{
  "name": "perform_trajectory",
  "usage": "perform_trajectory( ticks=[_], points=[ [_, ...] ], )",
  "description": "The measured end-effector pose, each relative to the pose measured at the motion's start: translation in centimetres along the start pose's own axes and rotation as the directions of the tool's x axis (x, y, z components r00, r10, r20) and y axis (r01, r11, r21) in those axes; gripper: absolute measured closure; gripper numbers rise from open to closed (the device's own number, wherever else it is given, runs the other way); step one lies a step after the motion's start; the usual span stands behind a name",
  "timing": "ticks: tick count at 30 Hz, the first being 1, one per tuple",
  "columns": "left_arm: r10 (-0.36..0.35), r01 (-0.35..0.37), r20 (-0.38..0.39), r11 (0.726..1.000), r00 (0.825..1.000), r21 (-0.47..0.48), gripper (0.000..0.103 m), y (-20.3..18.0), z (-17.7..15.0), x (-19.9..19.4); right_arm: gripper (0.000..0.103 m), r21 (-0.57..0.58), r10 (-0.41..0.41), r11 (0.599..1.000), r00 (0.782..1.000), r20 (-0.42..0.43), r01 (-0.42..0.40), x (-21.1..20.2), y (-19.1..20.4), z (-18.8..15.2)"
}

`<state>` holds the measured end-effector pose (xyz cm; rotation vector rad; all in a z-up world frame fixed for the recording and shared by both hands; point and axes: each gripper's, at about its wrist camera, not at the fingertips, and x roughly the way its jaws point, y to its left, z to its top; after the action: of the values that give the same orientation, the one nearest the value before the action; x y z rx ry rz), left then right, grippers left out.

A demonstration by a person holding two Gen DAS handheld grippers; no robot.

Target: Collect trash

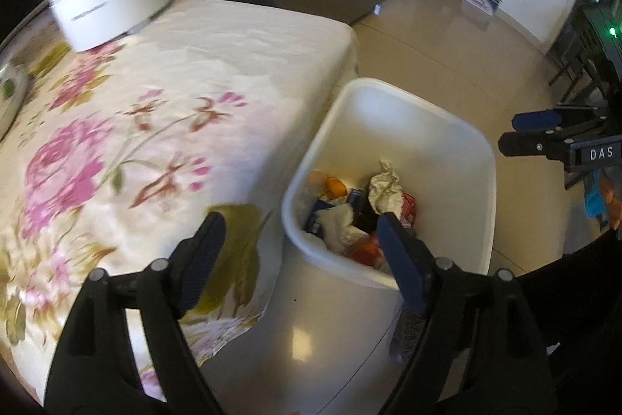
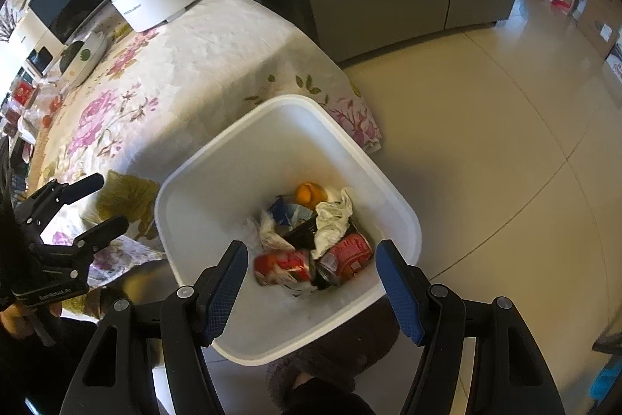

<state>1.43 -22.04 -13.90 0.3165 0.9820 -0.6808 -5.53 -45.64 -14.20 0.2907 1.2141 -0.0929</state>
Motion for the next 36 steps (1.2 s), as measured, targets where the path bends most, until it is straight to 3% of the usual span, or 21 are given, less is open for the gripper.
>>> perform_trajectory(
  ticks=[5,8,11,15,18,22,24,28,30,32,36],
  points=[
    [0.092,-0.088,0.057,0.993,0.994,-0.073,0.011,1.5,-1.1,-3.2,0.033,-0.042,-0.016,0.999,0.996,0.085,0.02,-2.4,2.2,-0.1],
    [0.16,-0.145,0.106,0.979,0.981,-0.142,0.005,2.4,-2.0,-5.7,0.03,-0.06,-0.004,0.998,0.988,0.155,0.013,-4.5,3.9,-0.5],
    [0.242,-0.218,0.099,0.954,0.965,-0.206,0.001,3.3,-2.9,-7.7,0.024,-0.086,-0.02,0.995,0.969,0.244,0.043,-6.6,6.0,-1.2],
    [0.269,-0.229,0.114,0.932,0.956,-0.28,0.001,4.0,-4.5,-10.4,0.017,-0.102,-0.023,0.993,0.94,0.341,0.061,-8.8,8.5,-2.4],
    [0.325,-0.267,0.155,0.914,0.933,-0.306,0.001,3.9,-5.7,-12.8,0.014,-0.114,-0.033,0.99,0.911,0.41,0.088,-10.1,10.5,-4.0],
    [0.395,-0.307,0.21,0.884,0.894,-0.353,0.001,3.7,-7.6,-15.6,0.007,-0.137,-0.039,0.983,0.859,0.51,0.126,-11.8,13.2,-6.1],
    [0.411,-0.308,0.235,0.874,0.881,-0.377,0.001,3.9,-8.2,-16.5,0.005,-0.153,-0.031,0.978,0.821,0.57,0.143,-12.7,14.6,-6.8],
    [0.476,-0.337,0.297,0.844,0.828,-0.417,0.001,4.0,-9.1,-18.2,0.005,-0.172,-0.047,0.961,0.741,0.67,0.216,-14.0,16.6,-7.1],
    [0.504,-0.353,0.316,0.832,0.804,-0.427,0.001,4.0,-9.3,-18.7,0.004,-0.182,-0.038,0.956,0.717,0.696,0.228,-14.3,17.3,-7.2],
    [0.514,-0.359,0.326,0.827,0.793,-0.432,0.001,4.1,-9.4,-18.8,0.0,-0.188,-0.025,0.957,0.711,0.703,0.219,-14.3,17.7,-7.3],
    [0.523,-0.366,0.32,0.821,0.79,-0.439,0.001,4.4,-9.5,-18.7,0.0,-0.2,-0.024,0.955,0.726,0.687,0.221,-13.9,18.3,-6.9]
  ],
)
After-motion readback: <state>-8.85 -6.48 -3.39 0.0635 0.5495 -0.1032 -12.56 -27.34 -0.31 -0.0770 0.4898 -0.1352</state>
